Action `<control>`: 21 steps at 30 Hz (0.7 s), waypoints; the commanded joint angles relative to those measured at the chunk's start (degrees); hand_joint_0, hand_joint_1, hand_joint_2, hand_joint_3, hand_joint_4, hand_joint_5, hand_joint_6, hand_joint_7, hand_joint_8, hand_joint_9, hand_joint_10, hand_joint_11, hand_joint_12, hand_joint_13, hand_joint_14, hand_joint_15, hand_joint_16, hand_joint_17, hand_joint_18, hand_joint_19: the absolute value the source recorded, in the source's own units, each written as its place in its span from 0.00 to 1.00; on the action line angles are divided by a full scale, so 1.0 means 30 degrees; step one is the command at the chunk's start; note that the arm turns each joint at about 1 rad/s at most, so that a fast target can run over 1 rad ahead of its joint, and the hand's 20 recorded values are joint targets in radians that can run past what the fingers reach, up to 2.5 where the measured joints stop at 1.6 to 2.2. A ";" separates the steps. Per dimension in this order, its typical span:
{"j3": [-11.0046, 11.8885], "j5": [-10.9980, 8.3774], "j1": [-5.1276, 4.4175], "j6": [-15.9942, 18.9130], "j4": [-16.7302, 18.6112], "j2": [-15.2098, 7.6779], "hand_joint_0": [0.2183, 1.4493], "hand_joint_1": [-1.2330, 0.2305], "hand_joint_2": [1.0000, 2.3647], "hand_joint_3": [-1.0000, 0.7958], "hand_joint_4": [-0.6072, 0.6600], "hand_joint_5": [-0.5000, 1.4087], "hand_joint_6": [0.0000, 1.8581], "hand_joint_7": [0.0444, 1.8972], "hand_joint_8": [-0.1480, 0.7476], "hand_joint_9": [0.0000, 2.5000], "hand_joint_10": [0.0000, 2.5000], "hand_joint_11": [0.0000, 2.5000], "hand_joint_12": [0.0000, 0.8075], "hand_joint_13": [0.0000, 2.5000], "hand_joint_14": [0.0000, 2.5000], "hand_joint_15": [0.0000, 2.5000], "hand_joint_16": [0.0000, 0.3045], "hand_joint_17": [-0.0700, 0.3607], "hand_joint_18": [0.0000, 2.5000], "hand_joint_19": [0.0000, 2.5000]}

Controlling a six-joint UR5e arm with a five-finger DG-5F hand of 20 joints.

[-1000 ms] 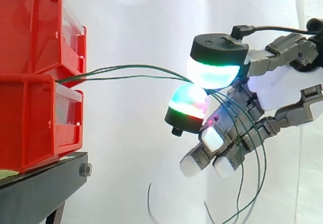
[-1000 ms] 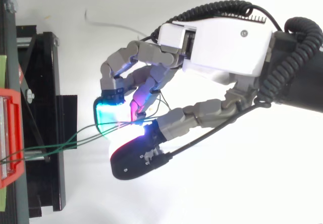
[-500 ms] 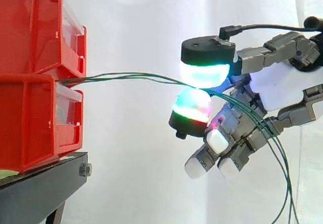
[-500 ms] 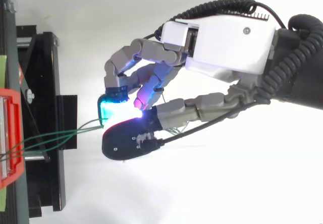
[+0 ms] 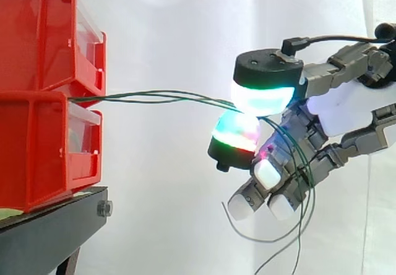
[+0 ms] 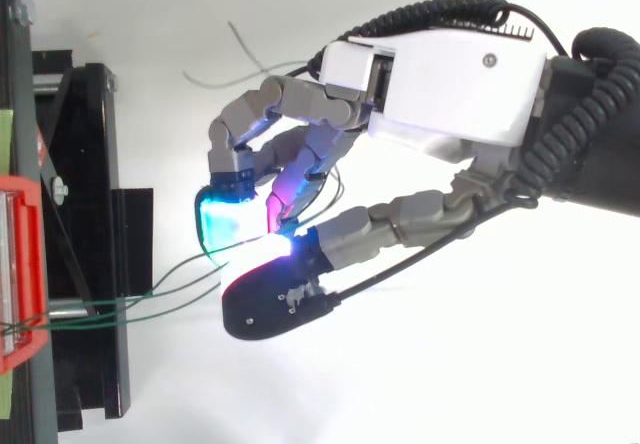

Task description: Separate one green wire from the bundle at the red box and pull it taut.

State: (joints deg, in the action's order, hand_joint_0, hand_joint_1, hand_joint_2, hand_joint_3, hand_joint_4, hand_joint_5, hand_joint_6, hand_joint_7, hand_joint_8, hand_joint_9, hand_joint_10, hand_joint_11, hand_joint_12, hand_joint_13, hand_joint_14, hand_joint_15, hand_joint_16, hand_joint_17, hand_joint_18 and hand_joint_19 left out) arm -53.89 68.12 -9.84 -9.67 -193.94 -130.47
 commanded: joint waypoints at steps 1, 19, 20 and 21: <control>-0.0023 -0.0002 -0.0001 0.0000 0.0018 0.0014 0.35 0.26 0.00 0.31 0.53 0.18 0.49 0.52 0.44 0.39 0.01 0.15 0.38 0.25 0.00 0.10 0.16 0.42 0.23 0.20; 0.0006 -0.0002 -0.0001 0.0059 0.0048 -0.0015 0.23 0.45 0.00 0.28 0.57 0.19 0.49 0.52 0.46 0.42 0.00 0.14 0.41 0.26 0.00 0.10 0.18 0.44 0.25 0.20; -0.0023 -0.0002 0.0029 0.0088 0.0048 0.0014 0.23 0.47 0.00 0.28 0.57 0.19 0.48 0.52 0.46 0.42 0.00 0.14 0.41 0.26 0.00 0.10 0.18 0.44 0.25 0.21; 0.0006 -0.0002 0.0029 0.0117 0.0048 0.0014 0.23 0.48 0.00 0.28 0.57 0.19 0.48 0.53 0.46 0.42 0.00 0.14 0.41 0.26 0.00 0.10 0.18 0.44 0.24 0.20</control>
State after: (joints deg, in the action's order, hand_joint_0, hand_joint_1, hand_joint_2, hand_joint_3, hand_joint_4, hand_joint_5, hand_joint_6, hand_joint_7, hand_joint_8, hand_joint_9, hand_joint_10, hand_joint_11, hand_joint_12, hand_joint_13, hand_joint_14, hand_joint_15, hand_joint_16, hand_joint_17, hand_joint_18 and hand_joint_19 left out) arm -53.93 68.12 -9.82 -9.51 -193.83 -130.47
